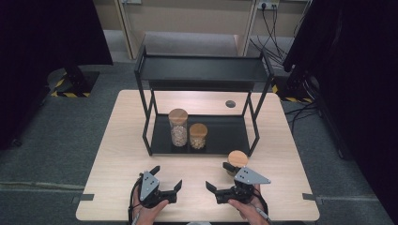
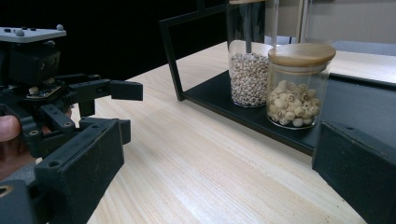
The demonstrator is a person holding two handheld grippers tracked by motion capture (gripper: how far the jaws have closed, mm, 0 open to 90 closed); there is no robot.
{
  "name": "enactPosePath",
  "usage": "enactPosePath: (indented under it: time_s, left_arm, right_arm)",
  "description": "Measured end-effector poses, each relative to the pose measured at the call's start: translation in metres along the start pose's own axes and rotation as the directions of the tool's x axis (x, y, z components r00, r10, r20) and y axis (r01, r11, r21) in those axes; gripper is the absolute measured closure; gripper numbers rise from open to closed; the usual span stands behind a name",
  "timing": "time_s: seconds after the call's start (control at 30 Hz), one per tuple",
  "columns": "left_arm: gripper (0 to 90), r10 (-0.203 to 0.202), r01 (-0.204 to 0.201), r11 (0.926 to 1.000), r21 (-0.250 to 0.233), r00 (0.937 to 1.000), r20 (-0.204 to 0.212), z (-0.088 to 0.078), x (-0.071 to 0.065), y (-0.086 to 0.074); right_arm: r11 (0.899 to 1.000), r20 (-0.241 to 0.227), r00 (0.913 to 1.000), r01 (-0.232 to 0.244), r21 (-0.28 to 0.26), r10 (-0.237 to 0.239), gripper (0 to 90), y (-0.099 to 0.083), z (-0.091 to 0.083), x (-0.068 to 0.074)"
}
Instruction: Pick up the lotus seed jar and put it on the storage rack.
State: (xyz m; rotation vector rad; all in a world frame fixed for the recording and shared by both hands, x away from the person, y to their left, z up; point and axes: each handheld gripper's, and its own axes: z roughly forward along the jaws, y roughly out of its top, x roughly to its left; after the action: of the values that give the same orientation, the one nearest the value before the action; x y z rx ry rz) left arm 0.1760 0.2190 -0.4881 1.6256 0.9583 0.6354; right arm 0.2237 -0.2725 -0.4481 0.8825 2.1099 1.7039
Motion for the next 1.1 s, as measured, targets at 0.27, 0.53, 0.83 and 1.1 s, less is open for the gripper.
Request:
enactPosePath:
  time_s: [0.27,0.53,0.83,1.1]
  left_arm:
    - [1.1,-0.001,0.001,1.0,0.001,1.0,0.0,0.0,0.0,0.0]
    - [1.1,-0.001,0.001,1.0,0.005,1.0,-0.001,0.001,0.0,0.0]
    - [1.2,-0.002,0.002,1.0,0.006,1.0,-0.002,0.001,-0.001,-0.001]
    - [1.1,-0.002,0.002,1.0,0.007,1.0,-0.003,0.002,-0.001,-0.001]
  right_arm:
    - [1.0,-0.008,0.9999,-0.014,-0.004,0.014,2.5,-0.005,-0.01,-0.002]
    - [0.999,0.004,0.9992,-0.041,0.001,0.041,2.5,-0.013,-0.021,-0.004]
    - [0.999,0.019,0.9987,-0.048,0.004,0.048,2.5,-0.018,-0.027,-0.006]
    - [0.999,0.023,0.9985,-0.051,0.004,0.05,2.5,-0.019,-0.029,-0.006]
